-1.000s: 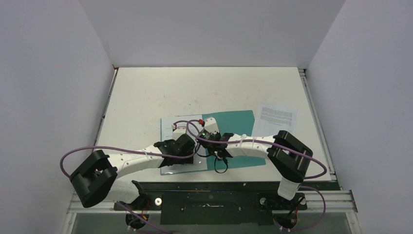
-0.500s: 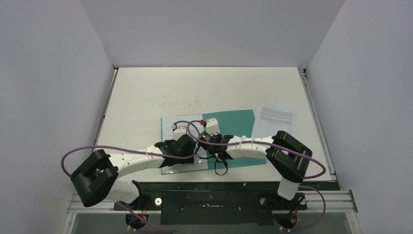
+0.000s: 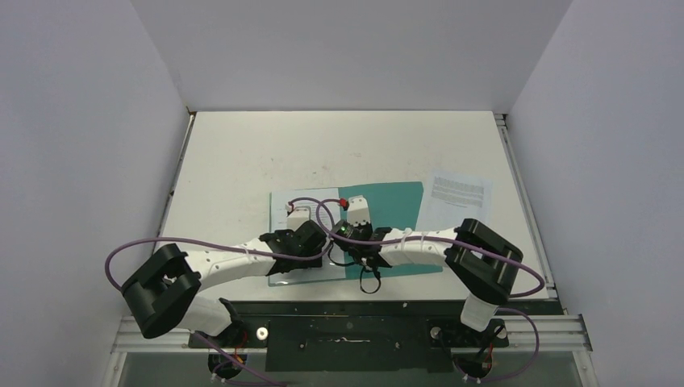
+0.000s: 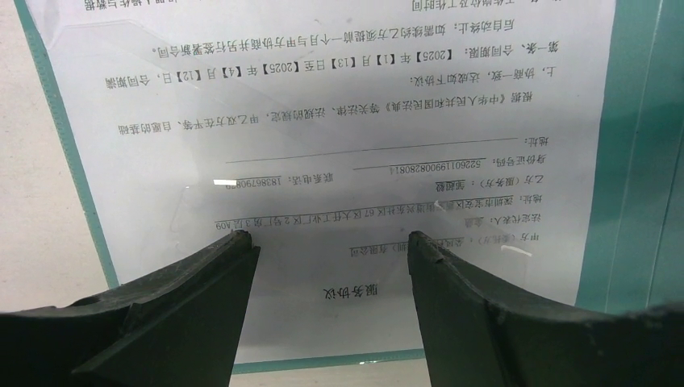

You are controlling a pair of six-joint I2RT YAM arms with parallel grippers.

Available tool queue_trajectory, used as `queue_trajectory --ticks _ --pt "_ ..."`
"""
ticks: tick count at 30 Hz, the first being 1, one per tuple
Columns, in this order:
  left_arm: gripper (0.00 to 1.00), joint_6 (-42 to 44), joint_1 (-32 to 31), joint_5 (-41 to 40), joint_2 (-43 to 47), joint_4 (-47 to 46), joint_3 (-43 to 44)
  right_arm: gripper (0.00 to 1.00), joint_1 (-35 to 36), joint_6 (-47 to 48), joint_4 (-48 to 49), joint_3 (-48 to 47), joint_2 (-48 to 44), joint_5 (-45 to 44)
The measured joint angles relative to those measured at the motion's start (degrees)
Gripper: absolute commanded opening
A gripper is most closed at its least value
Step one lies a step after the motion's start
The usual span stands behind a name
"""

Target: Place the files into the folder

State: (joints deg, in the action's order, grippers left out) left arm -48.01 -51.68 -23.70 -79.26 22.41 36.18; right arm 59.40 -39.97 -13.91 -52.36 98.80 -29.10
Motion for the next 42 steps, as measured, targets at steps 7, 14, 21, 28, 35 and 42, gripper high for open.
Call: queue_trajectory --ticks 7,14,21,28,35,42 --pt "0.67 -0.02 0.02 -0.17 -0.81 -1.03 0.46 0.05 -0.35 -1.09 0.17 1.60 -1.42 -0.44" --pt "0.66 -0.09 0.04 -0.13 -1.05 -2.16 0.46 0.05 -1.09 -1.51 -0.37 2.25 -2.67 -0.02" --pt "0.66 -0.83 0.11 -0.07 -1.05 -2.95 0.44 0.05 -1.68 -1.51 -1.70 2.16 -3.85 0.17" --pt "0.66 -0.92 0.13 -0.02 -0.74 -3.17 0.33 0.05 -2.03 -1.38 -3.74 0.46 -4.92 0.44" --pt "0.65 -0.96 0.13 0.35 0.04 -3.56 -0.24 0.05 -3.23 -0.44 -4.92 -1.53 -5.88 1.36" --pt "0.65 -1.29 0.04 0.63 0.90 -3.74 -0.83 0.05 -4.96 1.29 -7.54 -4.55 -6.67 2.45"
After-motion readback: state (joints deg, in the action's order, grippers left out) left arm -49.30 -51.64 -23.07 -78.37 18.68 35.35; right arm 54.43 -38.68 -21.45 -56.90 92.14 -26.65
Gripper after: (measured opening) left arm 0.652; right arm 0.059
